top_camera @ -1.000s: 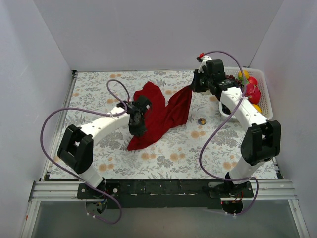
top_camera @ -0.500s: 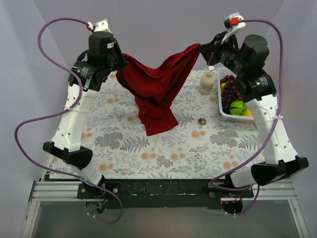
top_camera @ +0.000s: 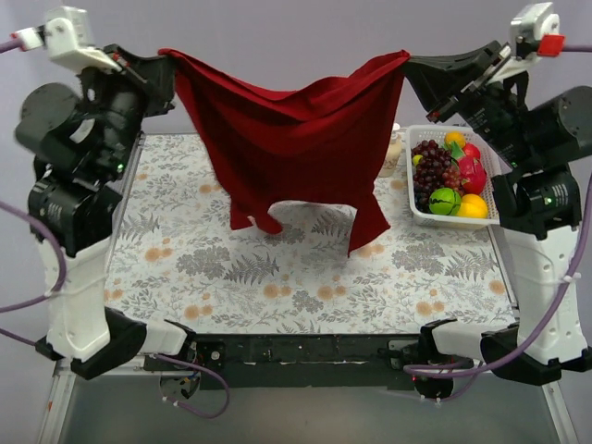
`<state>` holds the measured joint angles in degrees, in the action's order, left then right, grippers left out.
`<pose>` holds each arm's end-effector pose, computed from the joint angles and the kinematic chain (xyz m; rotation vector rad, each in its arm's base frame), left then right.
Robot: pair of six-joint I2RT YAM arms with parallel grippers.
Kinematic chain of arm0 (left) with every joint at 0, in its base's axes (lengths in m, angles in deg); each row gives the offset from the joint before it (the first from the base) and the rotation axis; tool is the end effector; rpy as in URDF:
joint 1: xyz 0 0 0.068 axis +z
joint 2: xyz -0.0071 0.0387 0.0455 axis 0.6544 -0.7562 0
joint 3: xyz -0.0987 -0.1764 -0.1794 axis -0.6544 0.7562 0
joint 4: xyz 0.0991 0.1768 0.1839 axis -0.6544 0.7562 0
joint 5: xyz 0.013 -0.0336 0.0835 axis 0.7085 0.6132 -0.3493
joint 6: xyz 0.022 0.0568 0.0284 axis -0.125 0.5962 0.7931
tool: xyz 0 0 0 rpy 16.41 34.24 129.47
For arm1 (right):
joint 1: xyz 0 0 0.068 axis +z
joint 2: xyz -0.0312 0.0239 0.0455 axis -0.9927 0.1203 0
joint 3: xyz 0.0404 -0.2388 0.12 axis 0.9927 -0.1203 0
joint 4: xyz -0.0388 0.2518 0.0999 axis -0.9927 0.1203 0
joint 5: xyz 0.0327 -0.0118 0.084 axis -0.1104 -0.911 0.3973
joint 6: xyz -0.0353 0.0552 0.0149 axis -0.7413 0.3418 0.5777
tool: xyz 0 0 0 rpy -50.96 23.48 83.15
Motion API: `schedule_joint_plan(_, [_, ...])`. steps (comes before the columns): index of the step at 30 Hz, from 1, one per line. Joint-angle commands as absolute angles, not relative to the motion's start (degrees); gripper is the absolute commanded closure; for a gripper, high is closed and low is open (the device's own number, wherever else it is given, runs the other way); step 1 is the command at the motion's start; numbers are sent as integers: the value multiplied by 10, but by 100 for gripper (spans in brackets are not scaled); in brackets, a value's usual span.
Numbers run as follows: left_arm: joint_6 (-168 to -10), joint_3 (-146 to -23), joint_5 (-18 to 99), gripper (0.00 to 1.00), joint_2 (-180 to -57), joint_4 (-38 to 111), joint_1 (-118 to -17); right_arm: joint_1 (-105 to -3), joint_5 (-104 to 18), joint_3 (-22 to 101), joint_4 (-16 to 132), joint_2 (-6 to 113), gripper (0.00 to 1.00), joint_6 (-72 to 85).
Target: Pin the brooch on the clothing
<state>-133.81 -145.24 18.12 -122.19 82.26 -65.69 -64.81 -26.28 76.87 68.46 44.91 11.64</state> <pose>0.1841 -0.0707 0.6365 -0.6015 1.3429 -0.9980 0.1844 0.0845 0.6386 -0.4584 1.0257 0.6939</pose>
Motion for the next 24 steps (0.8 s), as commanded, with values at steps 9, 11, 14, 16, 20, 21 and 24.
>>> schedule_joint_plan(9, [-1299, -1478, 216, 100, -1172, 778, -656, -646, -250, 772, 628, 392, 99, 135])
schedule_joint_plan(11, [-1292, -1473, 195, 100, -1179, 786, -656, -646, -258, 762, 633, 395, 99, 128])
schedule_joint_plan(14, [-1284, -1458, 160, 100, -1191, 796, -656, -646, -269, 750, 639, 410, 99, 122])
schedule_joint_plan(16, [-1277, -1451, 139, 100, -1198, 803, -656, -646, -276, 747, 653, 423, 99, 120])
schedule_joint_plan(20, [-1262, -1425, 79, 100, -1230, 803, -656, -647, -293, 749, 670, 474, 99, 114])
schedule_joint_plan(21, [-1255, -1422, 72, 100, -1236, 800, -656, -646, -292, 749, 667, 484, 99, 115])
schedule_joint_plan(24, [-1238, -1412, 48, 100, -1255, 770, -654, -646, -298, 771, 666, 525, 99, 117])
